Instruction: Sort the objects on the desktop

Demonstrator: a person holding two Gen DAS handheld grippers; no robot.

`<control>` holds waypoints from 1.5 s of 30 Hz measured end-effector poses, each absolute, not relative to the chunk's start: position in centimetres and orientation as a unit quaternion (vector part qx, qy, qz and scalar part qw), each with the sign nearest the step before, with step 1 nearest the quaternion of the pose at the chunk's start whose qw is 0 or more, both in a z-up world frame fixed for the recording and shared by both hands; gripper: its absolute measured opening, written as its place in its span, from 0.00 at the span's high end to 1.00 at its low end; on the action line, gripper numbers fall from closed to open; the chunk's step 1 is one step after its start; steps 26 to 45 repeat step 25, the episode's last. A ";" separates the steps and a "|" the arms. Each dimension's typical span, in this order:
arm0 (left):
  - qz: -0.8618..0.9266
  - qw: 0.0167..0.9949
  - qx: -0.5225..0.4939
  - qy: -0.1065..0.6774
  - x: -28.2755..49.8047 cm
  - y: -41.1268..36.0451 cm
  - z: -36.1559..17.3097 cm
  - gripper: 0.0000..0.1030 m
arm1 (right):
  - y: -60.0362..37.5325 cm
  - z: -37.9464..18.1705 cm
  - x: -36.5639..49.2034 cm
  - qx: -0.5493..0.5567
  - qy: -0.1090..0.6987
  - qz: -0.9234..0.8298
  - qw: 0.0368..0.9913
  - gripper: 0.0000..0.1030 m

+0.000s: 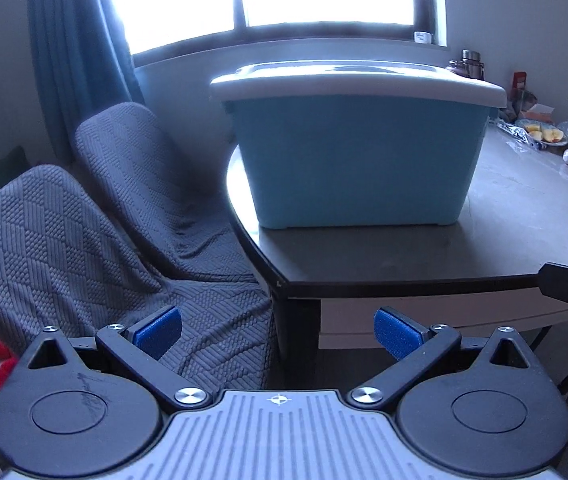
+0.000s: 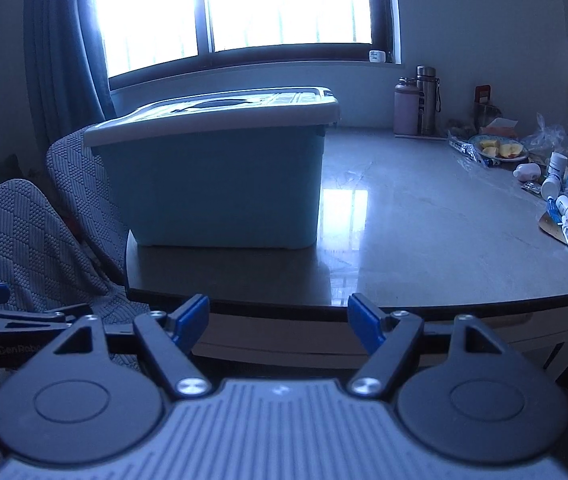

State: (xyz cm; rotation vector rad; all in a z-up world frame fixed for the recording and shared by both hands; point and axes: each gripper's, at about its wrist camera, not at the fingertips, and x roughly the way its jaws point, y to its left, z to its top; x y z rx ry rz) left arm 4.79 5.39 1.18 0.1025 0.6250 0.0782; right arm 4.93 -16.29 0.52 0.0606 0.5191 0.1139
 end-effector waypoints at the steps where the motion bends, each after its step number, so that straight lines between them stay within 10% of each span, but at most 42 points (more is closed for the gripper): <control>1: 0.039 0.949 0.049 0.308 4.7 5.4 1.1 0.00 | -16.3 0.5 4.8 0.030 0.255 0.057 0.965 0.26; 45: 0.028 0.953 0.044 0.299 5.3 3.9 1.3 0.00 | -17.5 0.5 4.7 0.038 0.235 0.046 0.970 0.25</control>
